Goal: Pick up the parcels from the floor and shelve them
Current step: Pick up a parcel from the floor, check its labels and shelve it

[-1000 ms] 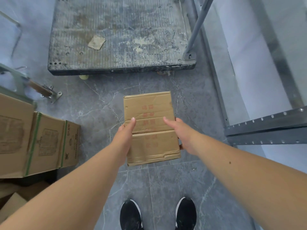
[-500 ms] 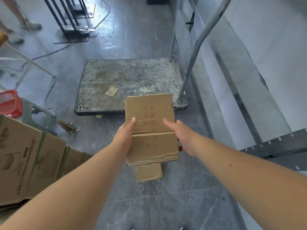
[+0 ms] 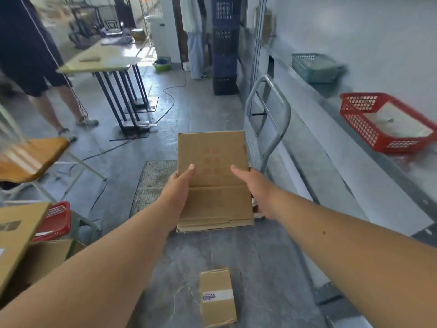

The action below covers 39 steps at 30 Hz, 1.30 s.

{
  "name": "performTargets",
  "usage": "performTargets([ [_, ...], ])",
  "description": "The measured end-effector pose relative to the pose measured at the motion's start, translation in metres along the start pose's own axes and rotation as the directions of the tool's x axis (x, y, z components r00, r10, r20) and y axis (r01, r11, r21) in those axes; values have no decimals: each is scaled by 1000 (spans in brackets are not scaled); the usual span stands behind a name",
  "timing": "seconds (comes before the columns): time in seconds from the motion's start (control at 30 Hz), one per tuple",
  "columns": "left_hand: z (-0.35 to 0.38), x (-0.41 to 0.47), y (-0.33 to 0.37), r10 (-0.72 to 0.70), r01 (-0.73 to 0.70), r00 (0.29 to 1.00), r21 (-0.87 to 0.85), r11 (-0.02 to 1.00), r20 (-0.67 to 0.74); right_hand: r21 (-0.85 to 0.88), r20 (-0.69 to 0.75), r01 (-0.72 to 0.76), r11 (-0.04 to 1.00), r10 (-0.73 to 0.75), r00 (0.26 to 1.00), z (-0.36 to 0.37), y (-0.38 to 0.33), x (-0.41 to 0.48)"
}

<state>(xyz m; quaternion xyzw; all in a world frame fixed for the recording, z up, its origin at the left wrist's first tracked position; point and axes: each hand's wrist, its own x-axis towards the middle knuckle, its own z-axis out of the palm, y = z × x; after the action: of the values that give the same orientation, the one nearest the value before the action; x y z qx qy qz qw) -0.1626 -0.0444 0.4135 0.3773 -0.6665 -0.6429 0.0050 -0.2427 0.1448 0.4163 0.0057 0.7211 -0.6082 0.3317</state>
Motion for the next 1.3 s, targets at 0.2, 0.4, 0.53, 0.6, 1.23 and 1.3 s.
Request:
performTargets([
  [0.2, -15, -44, 86, 143, -142, 989, -36, 989, 35, -19, -20, 130, 991, -131, 991, 1, -84, -40],
  [0.4, -33, -82, 176, 248, -245, 967, -59, 968, 52, -63, -37, 225, 972, -227, 973, -8, -176, -79],
  [0.53, -46, -118, 242, 331, -329, 943, -54, 943, 40, -79, -47, 313, 947, -317, 947, -10, -245, -119],
  [0.6, -52, -138, 274, 358, -355, 934, -77, 932, 25, -72, -66, 346, 935, -351, 934, -13, -276, -136],
  [1.23, -120, -300, 487, 687, -689, 724, -136, 712, -70, -107, -85, 698, 708, -706, 703, -10, -506, -304],
  [1.3, -126, -309, 501, 708, -712, 701, -134, 689, -83, -148, -78, 709, 690, -722, 687, -9, -519, -321],
])
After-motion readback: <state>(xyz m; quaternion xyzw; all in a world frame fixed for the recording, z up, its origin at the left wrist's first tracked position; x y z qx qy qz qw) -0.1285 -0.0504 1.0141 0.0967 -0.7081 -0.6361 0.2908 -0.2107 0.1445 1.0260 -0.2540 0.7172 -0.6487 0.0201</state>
